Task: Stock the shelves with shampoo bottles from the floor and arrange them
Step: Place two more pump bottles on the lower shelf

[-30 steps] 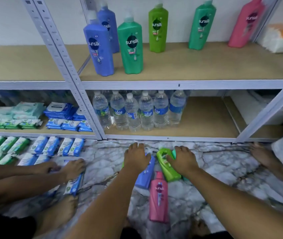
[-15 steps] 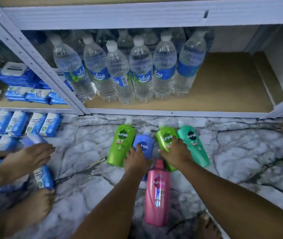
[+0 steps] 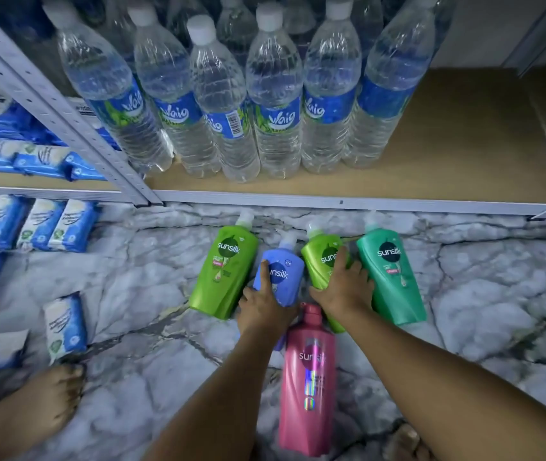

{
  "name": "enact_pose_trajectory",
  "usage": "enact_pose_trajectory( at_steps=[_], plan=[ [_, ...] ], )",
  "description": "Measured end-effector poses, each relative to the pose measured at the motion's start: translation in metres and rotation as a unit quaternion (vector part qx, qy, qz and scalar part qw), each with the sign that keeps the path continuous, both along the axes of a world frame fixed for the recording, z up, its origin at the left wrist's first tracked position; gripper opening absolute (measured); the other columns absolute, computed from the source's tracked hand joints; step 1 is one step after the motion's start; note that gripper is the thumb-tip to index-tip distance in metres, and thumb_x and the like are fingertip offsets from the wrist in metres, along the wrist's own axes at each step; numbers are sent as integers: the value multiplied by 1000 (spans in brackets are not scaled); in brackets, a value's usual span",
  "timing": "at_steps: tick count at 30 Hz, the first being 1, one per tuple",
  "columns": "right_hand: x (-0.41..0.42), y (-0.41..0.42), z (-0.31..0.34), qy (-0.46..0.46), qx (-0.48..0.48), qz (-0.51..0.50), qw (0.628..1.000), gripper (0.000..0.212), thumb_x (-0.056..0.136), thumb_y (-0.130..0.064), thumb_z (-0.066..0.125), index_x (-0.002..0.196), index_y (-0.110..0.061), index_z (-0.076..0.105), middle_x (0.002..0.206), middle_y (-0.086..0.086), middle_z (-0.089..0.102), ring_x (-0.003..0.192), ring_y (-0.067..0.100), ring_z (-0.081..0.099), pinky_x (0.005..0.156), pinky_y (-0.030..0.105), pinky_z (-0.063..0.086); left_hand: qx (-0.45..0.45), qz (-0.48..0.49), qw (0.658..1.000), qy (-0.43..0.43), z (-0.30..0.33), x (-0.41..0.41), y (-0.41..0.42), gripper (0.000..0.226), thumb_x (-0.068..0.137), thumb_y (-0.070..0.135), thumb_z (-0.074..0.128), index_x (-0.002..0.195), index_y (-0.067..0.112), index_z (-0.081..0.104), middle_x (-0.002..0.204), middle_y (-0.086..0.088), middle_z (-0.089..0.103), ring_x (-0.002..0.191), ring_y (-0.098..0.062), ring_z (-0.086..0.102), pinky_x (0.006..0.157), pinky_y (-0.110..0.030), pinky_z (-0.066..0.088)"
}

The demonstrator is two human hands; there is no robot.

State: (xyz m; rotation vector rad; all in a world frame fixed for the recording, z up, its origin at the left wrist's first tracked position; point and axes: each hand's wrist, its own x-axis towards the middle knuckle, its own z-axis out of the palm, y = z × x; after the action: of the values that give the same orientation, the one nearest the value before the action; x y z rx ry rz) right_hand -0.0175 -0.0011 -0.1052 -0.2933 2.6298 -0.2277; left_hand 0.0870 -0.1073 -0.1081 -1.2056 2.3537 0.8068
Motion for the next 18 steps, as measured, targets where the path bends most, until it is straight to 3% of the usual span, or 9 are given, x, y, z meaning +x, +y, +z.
enact_pose_trajectory(
  at_steps=[7, 12, 18],
  plan=[
    [0, 1, -6, -2, -35, -24, 999, 113, 67, -59, 71, 149, -24, 2, 141, 16, 31, 121, 35, 43, 93, 45, 44, -4, 13, 999, 29, -2, 2, 1, 113, 70, 56, 69, 150, 36, -7, 125, -14, 39, 115, -37, 46, 91, -42, 43],
    [-2, 5, 1, -7, -55, -27, 998, 113, 66, -56, 73, 149, -26, 2, 142, 17, 32, 123, 36, 43, 93, 44, 46, -11, 22, 999, 45, 6, 3, -3, 111, 68, 56, 69, 150, 37, -3, 123, -14, 42, 114, -37, 48, 91, -42, 43],
    [-2, 16, 52, 34, -105, -23, 994, 113, 63, -52, 76, 148, -27, 6, 136, 17, 37, 117, 37, 48, 90, 43, 47, -27, 46, 992, 113, 54, 2, -8, 107, 70, 52, 70, 150, 36, 1, 120, -14, 45, 111, -37, 50, 90, -41, 44]
  ],
)
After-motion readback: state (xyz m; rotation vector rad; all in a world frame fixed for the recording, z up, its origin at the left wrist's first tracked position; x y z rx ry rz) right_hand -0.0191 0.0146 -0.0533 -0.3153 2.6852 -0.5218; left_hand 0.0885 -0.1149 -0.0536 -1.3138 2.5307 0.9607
